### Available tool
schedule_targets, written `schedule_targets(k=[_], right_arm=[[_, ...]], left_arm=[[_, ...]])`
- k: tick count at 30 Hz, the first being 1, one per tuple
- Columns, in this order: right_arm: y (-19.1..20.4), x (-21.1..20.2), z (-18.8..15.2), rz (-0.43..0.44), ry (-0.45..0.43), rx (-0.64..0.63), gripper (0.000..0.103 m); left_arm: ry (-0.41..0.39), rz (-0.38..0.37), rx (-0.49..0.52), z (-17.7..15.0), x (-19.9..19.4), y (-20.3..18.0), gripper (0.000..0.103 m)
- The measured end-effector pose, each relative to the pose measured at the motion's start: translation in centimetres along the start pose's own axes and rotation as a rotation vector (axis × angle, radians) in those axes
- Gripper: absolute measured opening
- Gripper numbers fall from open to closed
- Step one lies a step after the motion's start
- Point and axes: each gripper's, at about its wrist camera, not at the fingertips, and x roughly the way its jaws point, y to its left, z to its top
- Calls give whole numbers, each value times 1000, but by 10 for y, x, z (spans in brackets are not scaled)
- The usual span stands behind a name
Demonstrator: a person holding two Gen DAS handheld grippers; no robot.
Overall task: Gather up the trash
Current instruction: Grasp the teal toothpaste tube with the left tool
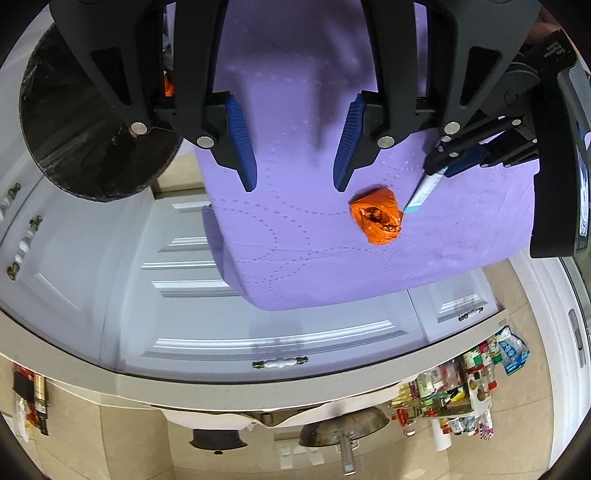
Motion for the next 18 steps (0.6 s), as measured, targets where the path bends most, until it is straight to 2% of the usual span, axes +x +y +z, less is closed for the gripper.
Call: schedule_targets(k=[3, 8, 13, 18], right_arm=[[7, 6, 2, 8, 8, -10, 42], [21, 16, 5, 23, 22, -30, 42], [37, 27, 10, 43, 32, -50, 42], [57, 43, 18, 60, 46, -73, 48]], left_arm=[[-4, -8, -10, -1, -1, 6, 11], [-11, -1, -34, -1, -4, 23, 10], [-33, 45, -67, -2, -7, 53, 10], [-36, 97, -126, -2, -6, 94, 10]])
